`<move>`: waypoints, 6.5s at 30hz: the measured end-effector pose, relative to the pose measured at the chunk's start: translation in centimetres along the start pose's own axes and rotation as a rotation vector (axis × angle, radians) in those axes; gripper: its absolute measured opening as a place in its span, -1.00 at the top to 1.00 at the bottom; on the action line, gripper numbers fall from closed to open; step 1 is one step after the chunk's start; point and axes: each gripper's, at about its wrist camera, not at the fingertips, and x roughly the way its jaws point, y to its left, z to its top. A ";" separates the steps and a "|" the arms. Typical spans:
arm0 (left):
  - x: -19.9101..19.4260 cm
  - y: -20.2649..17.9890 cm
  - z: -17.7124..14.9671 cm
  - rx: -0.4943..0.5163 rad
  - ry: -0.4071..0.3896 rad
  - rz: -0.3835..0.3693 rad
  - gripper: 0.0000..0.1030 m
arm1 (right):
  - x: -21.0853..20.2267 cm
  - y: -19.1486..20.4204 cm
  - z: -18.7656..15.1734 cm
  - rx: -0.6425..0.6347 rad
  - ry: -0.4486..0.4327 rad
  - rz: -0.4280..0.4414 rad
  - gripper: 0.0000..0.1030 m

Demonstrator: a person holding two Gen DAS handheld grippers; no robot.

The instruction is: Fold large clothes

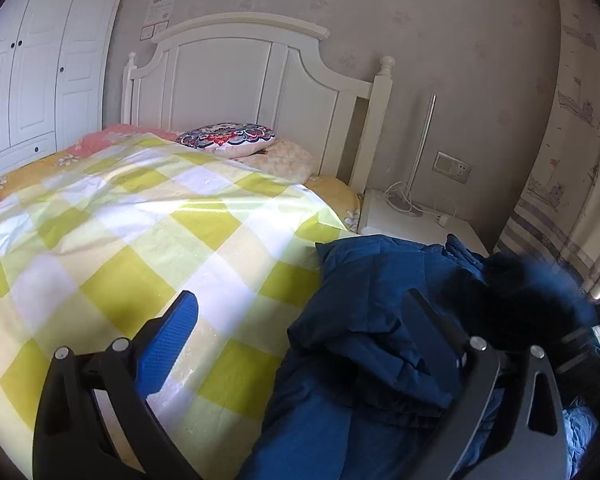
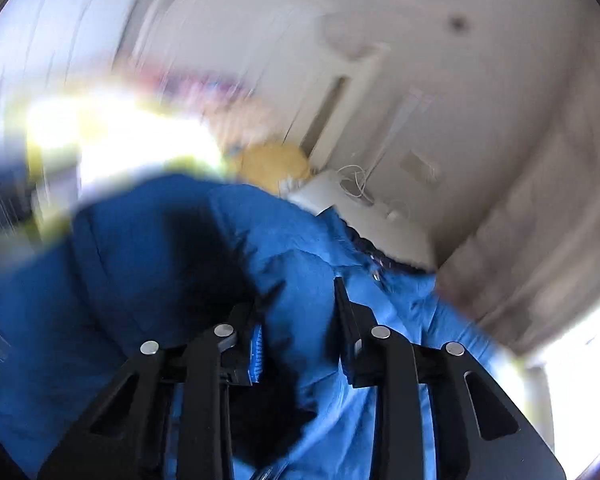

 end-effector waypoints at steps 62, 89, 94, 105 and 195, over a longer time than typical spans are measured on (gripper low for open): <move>0.4 -8.0 3.3 0.155 0.253 -0.246 -0.95 | 1.0 -14.2 -10.6 0.424 0.201 -0.103 -0.05; 10.3 -18.8 3.7 0.289 0.339 -0.189 -0.95 | 0.8 -14.7 -10.9 0.459 0.175 -0.021 -0.24; 10.9 -25.7 -1.0 0.496 0.424 -0.233 -0.96 | 0.8 -14.6 -10.9 0.461 0.173 -0.019 -0.26; 8.5 -16.7 1.7 0.370 0.313 -0.121 -0.95 | 0.8 -14.5 -10.9 0.463 0.171 -0.016 -0.29; -2.5 -9.9 -5.9 0.474 0.288 -0.133 -0.96 | -4.5 -10.0 -13.4 0.247 0.281 -0.081 -0.16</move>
